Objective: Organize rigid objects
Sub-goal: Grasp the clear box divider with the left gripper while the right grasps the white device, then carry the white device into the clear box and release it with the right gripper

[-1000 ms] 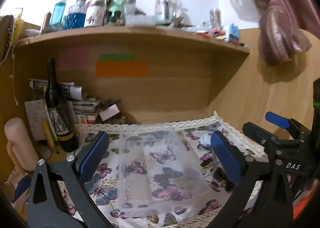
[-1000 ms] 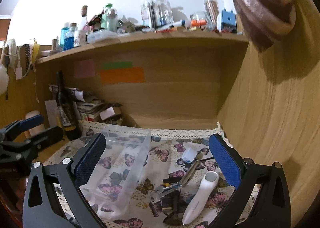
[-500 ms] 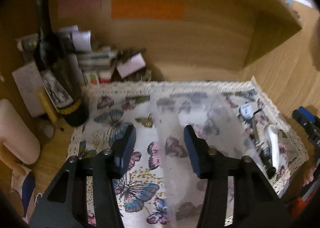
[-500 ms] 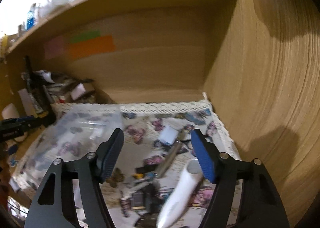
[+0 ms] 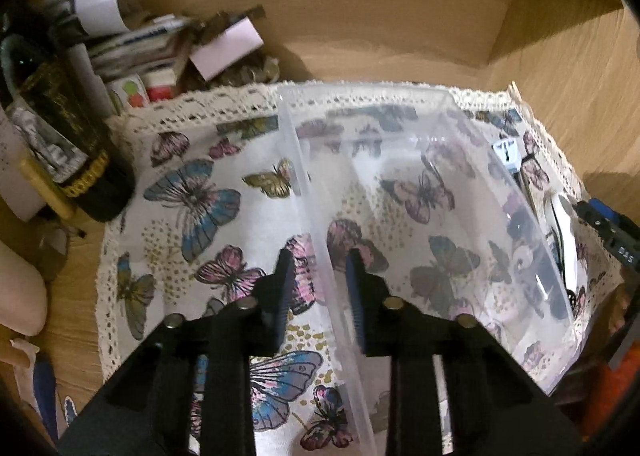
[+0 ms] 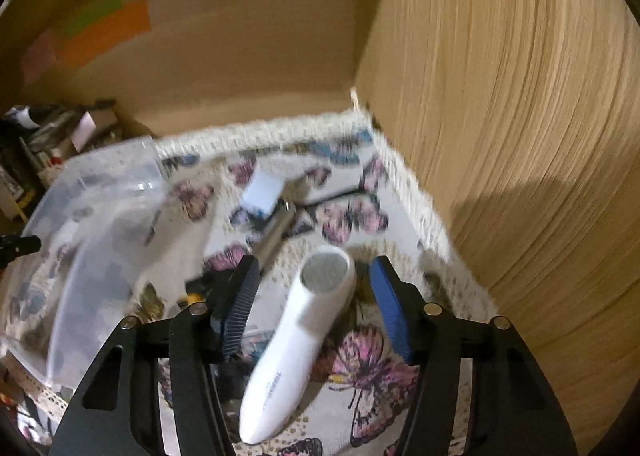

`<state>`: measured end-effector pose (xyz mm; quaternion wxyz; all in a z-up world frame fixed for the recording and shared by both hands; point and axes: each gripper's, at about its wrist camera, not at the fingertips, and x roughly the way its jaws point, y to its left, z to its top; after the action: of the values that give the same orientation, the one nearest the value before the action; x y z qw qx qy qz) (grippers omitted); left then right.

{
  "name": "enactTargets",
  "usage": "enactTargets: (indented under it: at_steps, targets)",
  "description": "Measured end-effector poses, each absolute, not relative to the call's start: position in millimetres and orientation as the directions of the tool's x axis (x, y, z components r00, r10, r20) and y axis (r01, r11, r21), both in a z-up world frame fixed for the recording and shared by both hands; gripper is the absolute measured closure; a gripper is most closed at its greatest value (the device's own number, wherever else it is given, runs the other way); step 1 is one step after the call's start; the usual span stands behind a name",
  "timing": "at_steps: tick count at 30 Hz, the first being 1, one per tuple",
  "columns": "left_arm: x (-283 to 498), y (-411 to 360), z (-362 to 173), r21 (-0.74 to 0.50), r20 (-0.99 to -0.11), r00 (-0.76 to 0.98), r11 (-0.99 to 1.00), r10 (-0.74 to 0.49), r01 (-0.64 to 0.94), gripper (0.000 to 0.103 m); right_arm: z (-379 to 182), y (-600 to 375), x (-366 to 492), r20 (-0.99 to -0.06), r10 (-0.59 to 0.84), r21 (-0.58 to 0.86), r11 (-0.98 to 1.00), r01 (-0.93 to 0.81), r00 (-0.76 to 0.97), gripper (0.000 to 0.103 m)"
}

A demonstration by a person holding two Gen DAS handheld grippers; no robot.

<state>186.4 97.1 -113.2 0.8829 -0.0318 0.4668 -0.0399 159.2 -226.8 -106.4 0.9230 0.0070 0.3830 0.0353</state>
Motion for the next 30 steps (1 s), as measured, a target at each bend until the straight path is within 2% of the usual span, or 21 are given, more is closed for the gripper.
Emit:
enactTargets:
  at_steps: [3,7,11,14,16,22,30]
  targets:
    - [189,95,-122,-0.110,-0.835,0.535,0.992,-0.130,0.069,0.088,-120,-224,161,-0.745,0.063,0.043,0.998,-0.046,0.664,0.050]
    - [190,96,-125,-0.113,-0.827,0.547,0.991,-0.132,0.068,0.088,-135,-222,164,-0.779,0.057,0.051,0.998,-0.028,0.625,0.051]
    - [189,95,-125,-0.100,-0.825,0.552,0.993,-0.121,0.068,0.088,-143,-219,166,-0.787,0.045,0.041,0.999,-0.022,0.616,0.060]
    - [189,93,-127,-0.090,-0.828,0.550,0.994,-0.109,0.062,0.088,-142,-217,166,-0.778,0.033,0.018,0.999,-0.031,0.628,0.073]
    - [190,93,-128,-0.091,-0.831,0.546,0.994,-0.107,0.057,0.088,-141,-217,166,-0.774,0.032,0.016,0.999,-0.031,0.632,0.073]
    - [190,93,-127,-0.095,-0.832,0.545,0.995,-0.100,0.038,0.089,-122,-215,159,-0.728,0.038,0.011,0.999,-0.045,0.684,0.073]
    - [189,92,-127,-0.093,-0.835,0.542,0.995,-0.096,0.032,0.090,-71,-192,148,-0.623,0.113,0.025,0.992,-0.125,0.774,0.073]
